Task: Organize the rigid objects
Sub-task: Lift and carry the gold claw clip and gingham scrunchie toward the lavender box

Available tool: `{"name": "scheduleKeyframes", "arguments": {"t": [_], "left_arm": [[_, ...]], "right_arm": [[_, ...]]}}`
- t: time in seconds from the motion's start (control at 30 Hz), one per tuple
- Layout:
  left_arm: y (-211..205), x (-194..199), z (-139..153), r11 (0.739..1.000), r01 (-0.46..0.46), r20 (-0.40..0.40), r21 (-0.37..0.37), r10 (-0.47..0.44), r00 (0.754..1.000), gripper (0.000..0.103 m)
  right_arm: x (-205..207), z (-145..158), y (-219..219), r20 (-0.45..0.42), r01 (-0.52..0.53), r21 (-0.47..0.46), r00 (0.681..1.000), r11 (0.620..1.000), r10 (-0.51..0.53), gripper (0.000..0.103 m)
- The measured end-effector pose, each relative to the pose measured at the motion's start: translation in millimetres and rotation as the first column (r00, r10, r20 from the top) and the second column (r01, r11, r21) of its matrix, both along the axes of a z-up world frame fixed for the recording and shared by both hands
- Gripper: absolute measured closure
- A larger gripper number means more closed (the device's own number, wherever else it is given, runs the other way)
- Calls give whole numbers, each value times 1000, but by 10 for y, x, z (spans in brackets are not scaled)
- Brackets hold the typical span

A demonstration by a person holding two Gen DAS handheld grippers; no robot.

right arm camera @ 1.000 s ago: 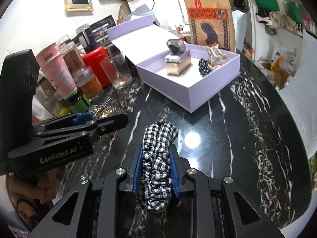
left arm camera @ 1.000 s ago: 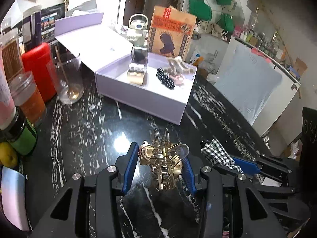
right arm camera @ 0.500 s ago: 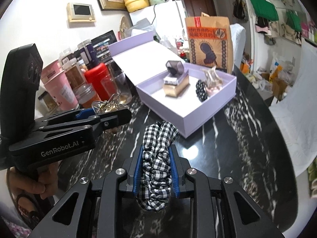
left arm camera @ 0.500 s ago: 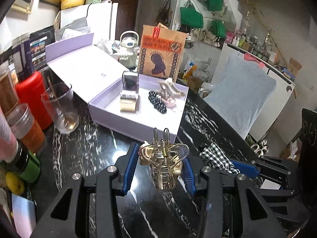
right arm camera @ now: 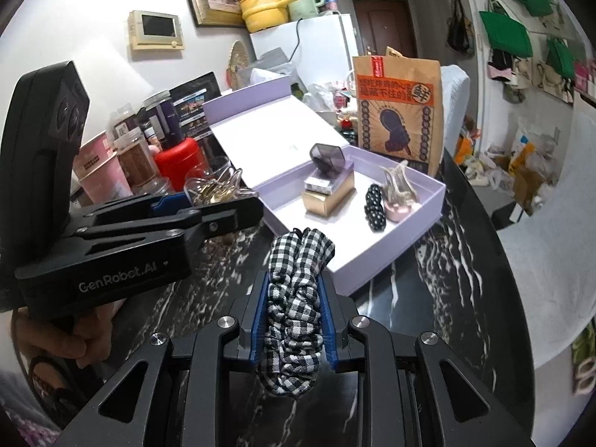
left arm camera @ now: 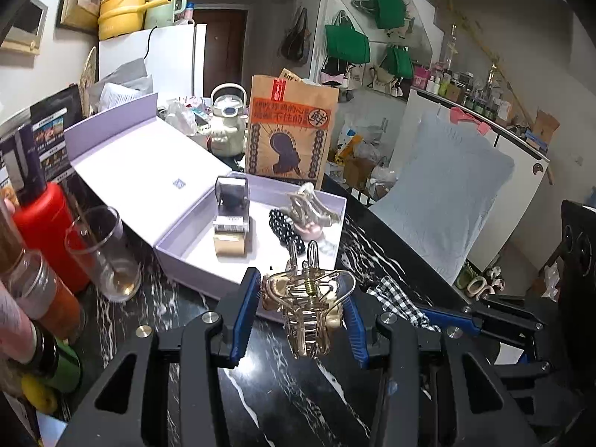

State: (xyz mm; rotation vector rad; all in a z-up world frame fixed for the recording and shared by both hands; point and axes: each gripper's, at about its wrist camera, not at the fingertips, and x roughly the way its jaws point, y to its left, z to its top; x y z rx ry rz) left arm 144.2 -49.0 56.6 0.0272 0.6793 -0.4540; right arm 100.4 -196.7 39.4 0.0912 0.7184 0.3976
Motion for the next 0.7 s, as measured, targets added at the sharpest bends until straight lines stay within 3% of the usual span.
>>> {"name": "scheduleKeyframes", "arguments": {"t": [0.7], "left_arm": [[41,690,220,1000,-24,32,-3,24,999,61]], "right_arm": [[611,310,-183,73,27,-19,997,999,-26,78]]}}
